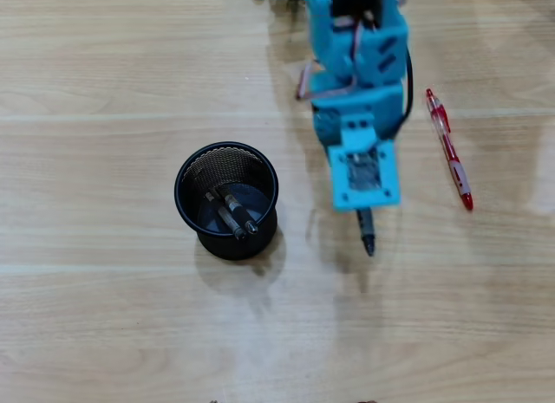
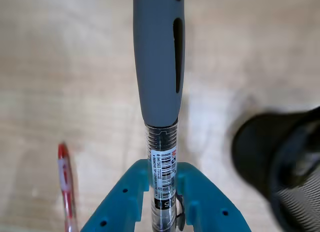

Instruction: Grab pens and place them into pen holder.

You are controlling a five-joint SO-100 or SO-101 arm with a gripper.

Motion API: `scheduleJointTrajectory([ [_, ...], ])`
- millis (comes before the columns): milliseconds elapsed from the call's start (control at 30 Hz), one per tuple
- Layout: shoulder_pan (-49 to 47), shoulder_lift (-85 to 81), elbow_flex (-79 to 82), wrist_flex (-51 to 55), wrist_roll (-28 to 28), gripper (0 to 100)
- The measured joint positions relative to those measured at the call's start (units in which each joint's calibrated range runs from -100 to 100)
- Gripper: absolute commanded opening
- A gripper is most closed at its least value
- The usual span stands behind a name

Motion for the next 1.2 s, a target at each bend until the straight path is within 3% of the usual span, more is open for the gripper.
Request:
scheduleJointTrajectory([
  [200,8.7,-9.6,10.4,-23.0,4.4,2],
  [300,11.8,-10.3,17.2,-28.3,4.9,2],
  [600,16.1,-10.3,29.0,-29.3,5.2,3],
  [733,17.6,-10.3,29.1,-27.5,8.1,10],
  [900,18.1,-12.4,28.2,-20.8,10.9,11],
  [1100,18.7,-15.8,28.1,-20.1,11.7,11],
  [1200,17.0,-19.3,27.7,-20.1,14.8,12],
])
